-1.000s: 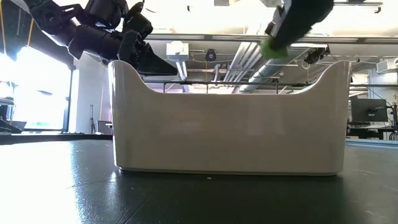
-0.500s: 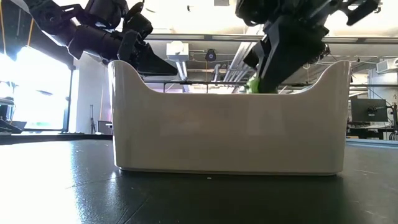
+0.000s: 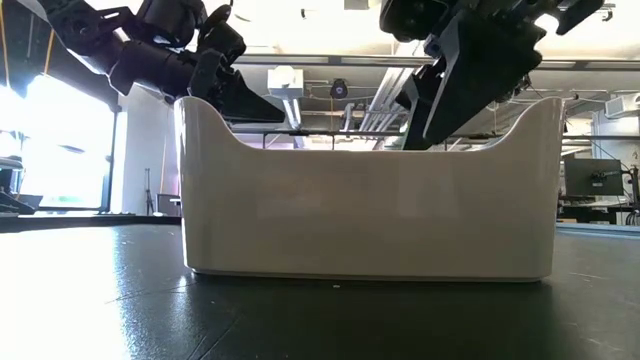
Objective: Sort produce into baskets
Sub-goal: Put the red chili pepper into the white bin
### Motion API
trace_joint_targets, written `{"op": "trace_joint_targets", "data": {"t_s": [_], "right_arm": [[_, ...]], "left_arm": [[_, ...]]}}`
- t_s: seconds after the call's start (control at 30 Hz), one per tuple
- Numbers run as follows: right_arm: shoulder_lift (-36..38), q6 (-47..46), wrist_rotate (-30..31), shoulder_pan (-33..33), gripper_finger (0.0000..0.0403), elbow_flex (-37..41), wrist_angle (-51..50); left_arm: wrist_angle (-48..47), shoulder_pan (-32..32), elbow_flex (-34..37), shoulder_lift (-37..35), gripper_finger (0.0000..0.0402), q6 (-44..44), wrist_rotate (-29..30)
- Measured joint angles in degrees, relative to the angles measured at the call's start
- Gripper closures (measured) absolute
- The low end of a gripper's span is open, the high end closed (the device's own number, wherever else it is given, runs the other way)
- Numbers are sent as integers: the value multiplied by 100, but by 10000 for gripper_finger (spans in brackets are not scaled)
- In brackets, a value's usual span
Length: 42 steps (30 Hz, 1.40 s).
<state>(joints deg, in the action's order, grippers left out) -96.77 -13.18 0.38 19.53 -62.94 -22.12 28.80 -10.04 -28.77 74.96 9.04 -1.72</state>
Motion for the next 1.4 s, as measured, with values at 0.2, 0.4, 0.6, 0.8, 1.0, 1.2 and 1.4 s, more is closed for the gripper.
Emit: {"op": "trace_joint_targets", "data": {"t_s": [0.2,0.4,0.6,0.8,1.0,1.2,1.4], "right_arm": [[307,-283,28,-4,240,-2,-376],[695,-147,675,-4,341,-2,-882],[957,169,1445,-155,386,-2,-1271],[973,367,1699,-636,399,94,-1139],[1029,618,1400,-1228,402,1084,463],[1157,550,1272,-1773,402,2054,1739],[1757,528,1457,-2002,402,2594,2265]], "left_arm": [[2,4,0,0,328,-20,0],[-13,7,0,0,328,-50,-2],[-17,7,0,0,328,-50,-2],[-24,9,0,0,328,-104,-2],[-24,68,0,1,328,-134,-4],[-11,90,0,0,328,-92,-9],[28,87,-2,0,328,-92,-6]]}}
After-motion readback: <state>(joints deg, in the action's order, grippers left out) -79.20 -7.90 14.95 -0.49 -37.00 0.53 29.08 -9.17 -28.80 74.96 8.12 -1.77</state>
